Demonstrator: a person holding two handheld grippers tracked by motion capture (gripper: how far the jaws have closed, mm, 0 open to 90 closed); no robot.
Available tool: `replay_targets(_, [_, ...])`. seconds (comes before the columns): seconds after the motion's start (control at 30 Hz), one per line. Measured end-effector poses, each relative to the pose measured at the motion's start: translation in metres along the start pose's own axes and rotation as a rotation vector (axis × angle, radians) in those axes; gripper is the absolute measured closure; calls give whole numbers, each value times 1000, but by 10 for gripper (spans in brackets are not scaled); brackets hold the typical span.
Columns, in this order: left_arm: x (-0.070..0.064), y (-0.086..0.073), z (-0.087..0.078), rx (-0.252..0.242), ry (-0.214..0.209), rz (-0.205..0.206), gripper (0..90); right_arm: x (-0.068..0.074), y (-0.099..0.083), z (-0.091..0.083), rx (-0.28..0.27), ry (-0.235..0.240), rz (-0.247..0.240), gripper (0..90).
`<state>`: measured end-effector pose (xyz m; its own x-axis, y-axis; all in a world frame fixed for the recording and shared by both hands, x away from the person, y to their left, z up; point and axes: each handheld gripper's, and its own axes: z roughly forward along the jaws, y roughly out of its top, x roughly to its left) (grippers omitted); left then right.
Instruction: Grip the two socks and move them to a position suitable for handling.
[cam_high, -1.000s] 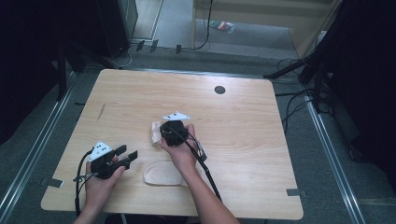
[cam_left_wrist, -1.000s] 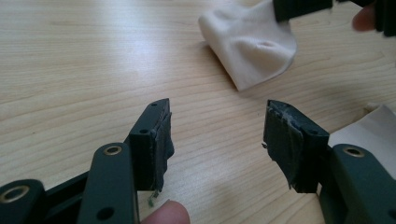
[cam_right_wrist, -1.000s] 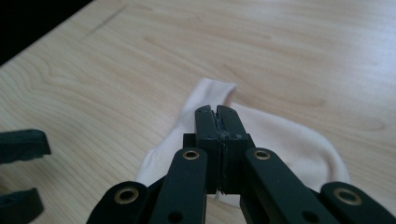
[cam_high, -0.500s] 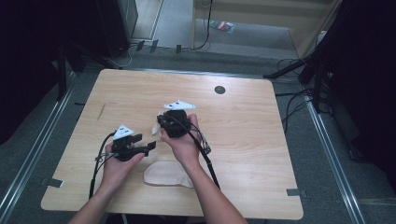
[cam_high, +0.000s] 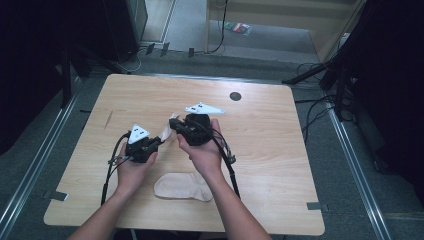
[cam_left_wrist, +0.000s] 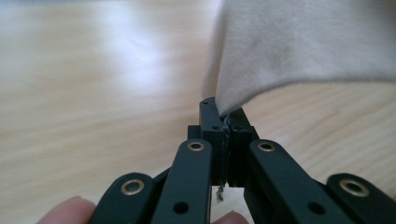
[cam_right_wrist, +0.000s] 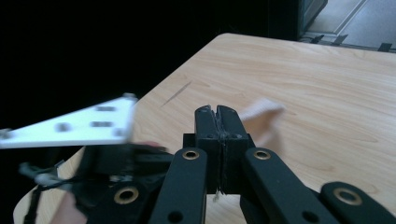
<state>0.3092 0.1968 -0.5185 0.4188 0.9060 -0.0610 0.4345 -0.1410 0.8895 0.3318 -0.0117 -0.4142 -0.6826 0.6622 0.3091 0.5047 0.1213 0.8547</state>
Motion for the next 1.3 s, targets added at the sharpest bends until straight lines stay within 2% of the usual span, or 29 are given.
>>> replay_targets(0.03, [0, 0, 0, 0, 0, 0, 900, 0, 0, 0, 0, 0, 0, 898])
replay_targets(0.1, [1, -1, -18, -61, 125, 40, 900, -11, -5, -3, 2, -8, 26, 899])
replay_targets(0.13, [1, -2, -22, -63, 155, 61, 900, -15, -8, -2, 8, -18, 33, 899])
replay_targets(0.17, [1, -2, -22, -63, 155, 61, 900, -15, -8, -2, 8, -18, 33, 899])
replay_targets(0.2, [0, -6, -21, -20, 156, 82, 900, -23, -18, 2, 32, -36, 32, 899])
replay_targets(0.3, [-3, -16, -12, 56, 111, 105, 900, -34, -32, 12, 79, -86, 4, 899])
replay_targets(0.43, [-7, -23, -8, 70, 54, 100, 900, -52, -49, 20, 113, -121, 43, 899])
replay_targets(0.57, [-9, -25, -6, 84, 25, 103, 856, -64, -58, 21, 145, -156, 35, 899])
replay_targets(0.67, [-4, -28, -4, 99, -12, 56, 783, -70, -61, 20, 166, -183, 9, 898])
replay_targets(0.7, [-4, -28, -4, 99, -12, 56, 757, -72, -62, 20, 168, -199, -4, 898])
replay_targets(0.77, [3, -32, -4, 119, -34, 27, 733, -74, -64, 20, 187, -234, -42, 897])
replay_targets(0.87, [12, -32, -7, 104, -55, -43, 714, -77, -67, 20, 203, -266, -101, 895])
replay_targets(0.93, [18, -31, -9, 96, -65, -88, 708, -79, -68, 20, 202, -282, -117, 892])
replay_targets(0.97, [21, -30, -10, 86, -66, -109, 709, -81, -68, 20, 206, -283, -117, 889])
replay_targets(1.07, [27, -26, -11, 64, -54, -127, 685, -85, -70, 20, 201, -291, -136, 860])
replay_targets(1.1, [27, -26, -11, 64, -54, -127, 676, -86, -70, 20, 191, -306, -146, 820])
replay_targets(1.17, [34, -26, -10, 36, -30, -169, 648, -89, -71, 17, 174, -349, -147, 727])
replay_targets(1.2, [37, -27, -10, 34, -21, -175, 627, -91, -72, 16, 166, -383, -150, 700])
replay_targets(1.23, [37, -27, -10, 34, -21, -175, 604, -91, -72, 16, 166, -383, -150, 700])
replay_targets(1.27, [41, -28, -7, 35, -7, -195, 584, -97, -73, 11, 145, -418, -125, 651])
replay_targets(1.3, [43, -28, -6, 36, -6, -207, 577, -98, -73, 9, 137, -412, -107, 645])
